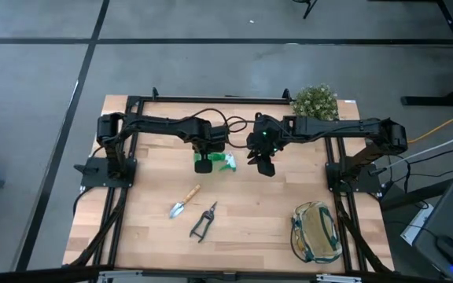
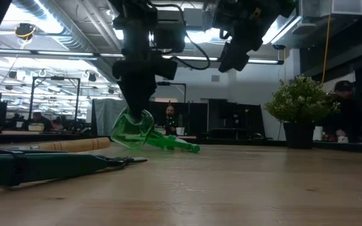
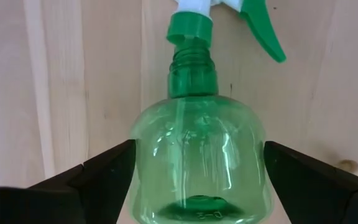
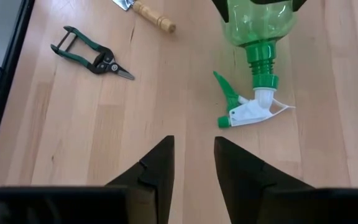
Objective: Pick & Place Garden tools in Gardening bag
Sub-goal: Put the green spray bottle into the gardening bag
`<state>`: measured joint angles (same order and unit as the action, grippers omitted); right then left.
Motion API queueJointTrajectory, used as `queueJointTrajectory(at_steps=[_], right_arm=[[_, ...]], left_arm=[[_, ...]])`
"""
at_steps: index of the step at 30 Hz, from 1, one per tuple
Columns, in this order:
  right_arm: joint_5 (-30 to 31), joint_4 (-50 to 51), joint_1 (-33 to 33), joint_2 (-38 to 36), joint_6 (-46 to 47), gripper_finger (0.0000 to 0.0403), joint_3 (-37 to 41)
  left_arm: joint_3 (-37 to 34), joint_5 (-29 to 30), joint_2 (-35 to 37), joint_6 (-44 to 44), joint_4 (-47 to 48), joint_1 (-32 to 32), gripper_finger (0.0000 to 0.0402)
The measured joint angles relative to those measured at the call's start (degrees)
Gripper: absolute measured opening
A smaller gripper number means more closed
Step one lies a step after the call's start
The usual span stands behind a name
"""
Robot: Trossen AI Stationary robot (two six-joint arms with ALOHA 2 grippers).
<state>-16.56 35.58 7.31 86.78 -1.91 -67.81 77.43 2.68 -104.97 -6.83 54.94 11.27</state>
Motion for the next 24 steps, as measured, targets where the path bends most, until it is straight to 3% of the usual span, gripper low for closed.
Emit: queueJointTrajectory(at_steps=[15, 24], right_arm=[[-1.0, -0.6, -0.2, -0.7, -0.2, 0.0112, 0.7], [-2.3, -24.1, -2.5, -4.5, 4.4, 0.0097, 15.4]], left_arm=[[-0.2, -0.9, -0.2, 0.5, 1.2, 0.0, 0.0192], [-0.3, -0.7, 0.3, 3.5, -1.3, 0.0, 0.0174]])
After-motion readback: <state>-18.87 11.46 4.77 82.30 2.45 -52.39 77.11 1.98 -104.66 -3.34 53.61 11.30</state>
